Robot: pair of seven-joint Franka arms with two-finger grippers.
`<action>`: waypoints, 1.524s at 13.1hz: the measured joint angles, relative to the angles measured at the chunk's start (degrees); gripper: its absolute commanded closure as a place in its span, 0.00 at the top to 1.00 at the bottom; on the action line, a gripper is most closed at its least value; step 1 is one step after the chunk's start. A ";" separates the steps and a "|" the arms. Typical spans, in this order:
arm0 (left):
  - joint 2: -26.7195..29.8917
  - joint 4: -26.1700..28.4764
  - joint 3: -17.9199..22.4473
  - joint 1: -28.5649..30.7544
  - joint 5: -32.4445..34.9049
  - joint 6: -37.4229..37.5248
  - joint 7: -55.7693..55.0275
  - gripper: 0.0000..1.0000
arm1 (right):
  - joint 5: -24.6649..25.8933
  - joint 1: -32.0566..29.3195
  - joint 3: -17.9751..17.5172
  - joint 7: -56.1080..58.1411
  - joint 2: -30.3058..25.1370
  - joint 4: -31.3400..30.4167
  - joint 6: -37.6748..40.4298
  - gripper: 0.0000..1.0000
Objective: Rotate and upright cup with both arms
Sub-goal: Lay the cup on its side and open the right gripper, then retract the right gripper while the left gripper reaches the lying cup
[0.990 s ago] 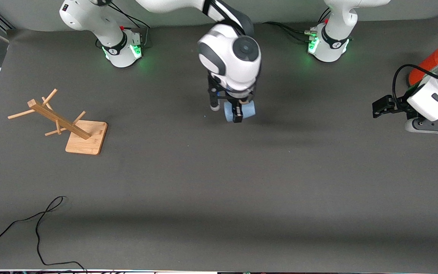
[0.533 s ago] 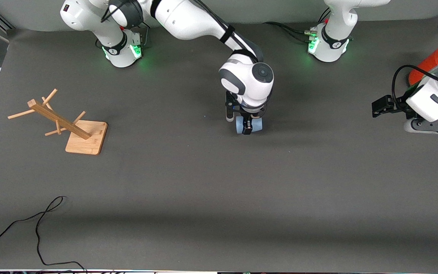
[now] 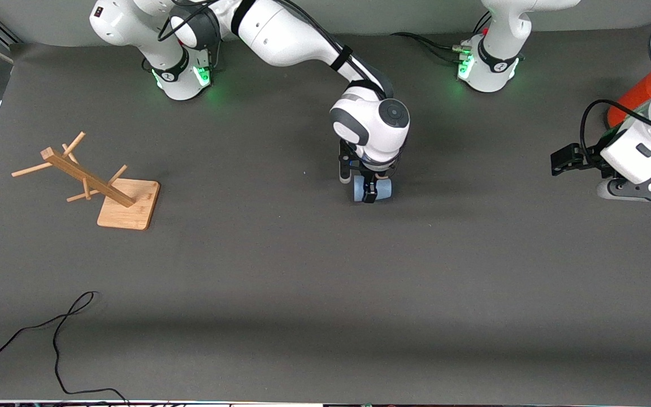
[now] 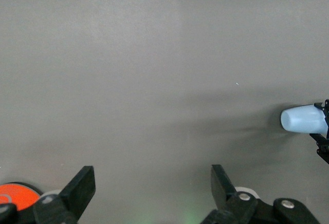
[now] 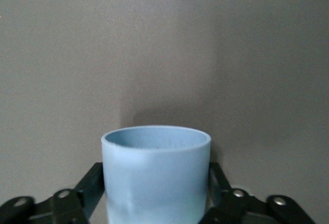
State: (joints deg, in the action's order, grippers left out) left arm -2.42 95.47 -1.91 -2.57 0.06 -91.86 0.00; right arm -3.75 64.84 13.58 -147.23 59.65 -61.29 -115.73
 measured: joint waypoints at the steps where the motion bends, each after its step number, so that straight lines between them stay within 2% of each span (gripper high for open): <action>1: -0.04 0.02 0.00 0.00 0.00 0.13 0.00 1.00 | 0.00 0.00 0.06 -0.01 0.23 0.01 -0.22 1.00; 7: -0.49 0.14 0.00 -0.04 0.00 0.28 0.01 1.00 | 0.00 -0.01 0.54 -0.02 -0.11 2.25 0.71 1.00; 9: -0.82 0.16 -0.01 -0.06 0.00 0.27 0.01 1.00 | 0.00 -0.01 0.60 0.11 -2.50 3.17 4.79 1.00; 12: -1.02 0.16 -0.02 -0.08 -0.01 0.27 0.04 1.00 | 0.00 -0.14 0.65 3.57 -9.95 3.93 15.49 1.00; 16: -1.03 0.10 -0.14 -0.90 -1.08 0.04 0.09 1.00 | 0.01 -3.61 1.84 21.16 -20.49 3.87 29.72 1.00; 18: -1.04 0.02 -0.21 -2.48 -2.14 -0.59 -0.16 1.00 | 0.03 -9.13 2.05 34.69 -25.24 3.44 35.85 1.00; 20: -1.29 0.02 -0.28 -5.73 -2.44 -1.76 -3.53 1.00 | 0.02 -15.48 2.25 49.08 -30.66 0.88 38.02 1.00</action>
State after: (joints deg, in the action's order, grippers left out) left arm -3.71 95.48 -2.19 -8.30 -2.37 -93.62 -3.53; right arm -3.73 49.37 15.83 -98.14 29.00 -60.40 -77.71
